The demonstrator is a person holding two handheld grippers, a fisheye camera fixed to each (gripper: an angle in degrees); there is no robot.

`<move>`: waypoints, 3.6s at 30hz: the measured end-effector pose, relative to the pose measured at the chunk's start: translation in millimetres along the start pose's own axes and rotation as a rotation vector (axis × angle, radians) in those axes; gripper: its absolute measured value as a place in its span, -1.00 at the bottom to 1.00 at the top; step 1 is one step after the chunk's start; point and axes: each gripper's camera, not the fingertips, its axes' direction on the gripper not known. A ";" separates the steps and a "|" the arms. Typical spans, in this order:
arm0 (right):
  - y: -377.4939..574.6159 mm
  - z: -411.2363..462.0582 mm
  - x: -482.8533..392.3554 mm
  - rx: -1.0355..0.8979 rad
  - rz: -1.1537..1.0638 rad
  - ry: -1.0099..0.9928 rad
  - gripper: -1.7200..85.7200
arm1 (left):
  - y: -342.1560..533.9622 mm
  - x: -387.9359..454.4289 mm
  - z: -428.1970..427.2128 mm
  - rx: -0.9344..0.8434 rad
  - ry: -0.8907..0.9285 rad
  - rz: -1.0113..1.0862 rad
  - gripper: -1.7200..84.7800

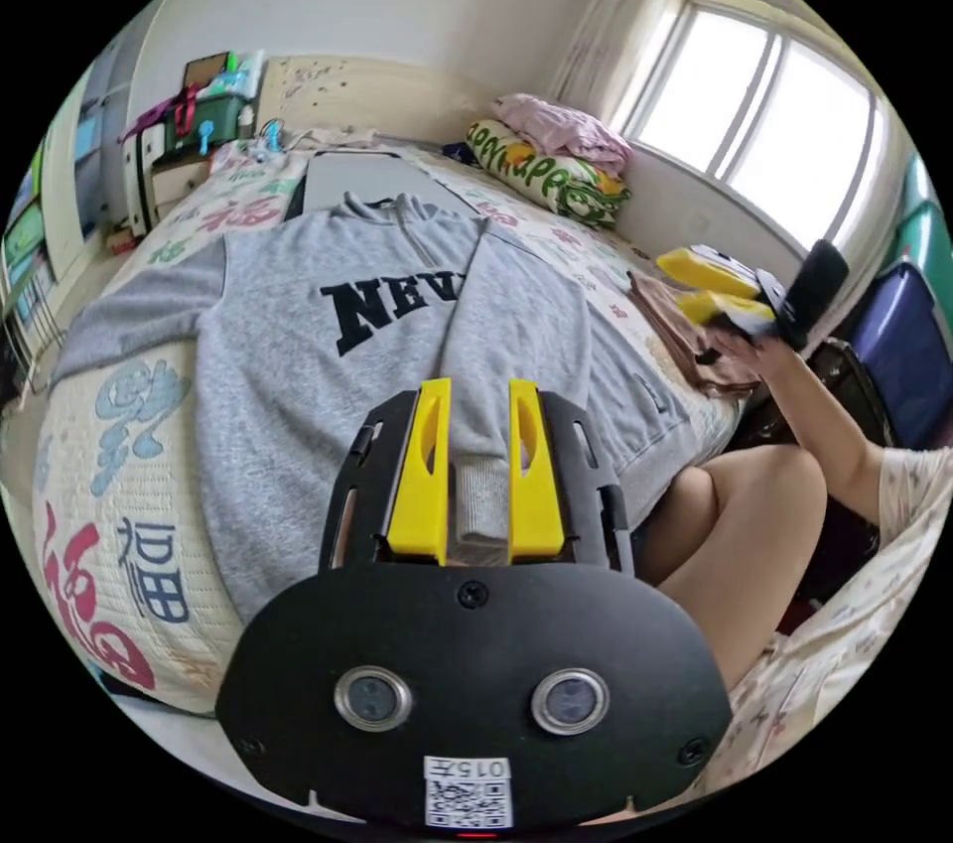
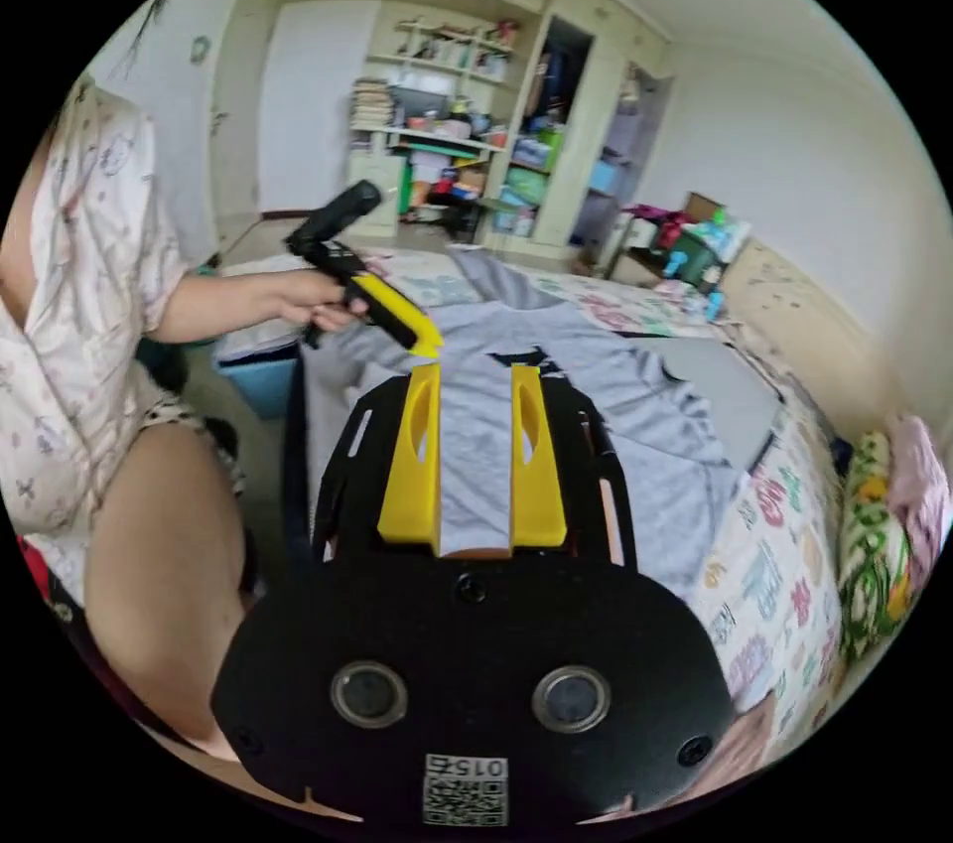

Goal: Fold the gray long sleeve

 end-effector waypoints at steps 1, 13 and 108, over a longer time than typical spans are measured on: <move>1.3 12.3 -20.2 -0.045 -0.073 -0.093 -0.73 | -0.3 -2.7 3.1 0.005 -0.001 -0.043 -0.75; 134.3 154.5 -63.6 -0.389 0.015 -0.229 -0.77 | -23.1 46.0 -2.3 -0.078 0.062 -0.102 -0.76; 264.8 266.2 64.9 -0.775 0.168 -0.325 -0.97 | -72.8 129.8 22.5 -0.094 -0.161 0.822 -0.91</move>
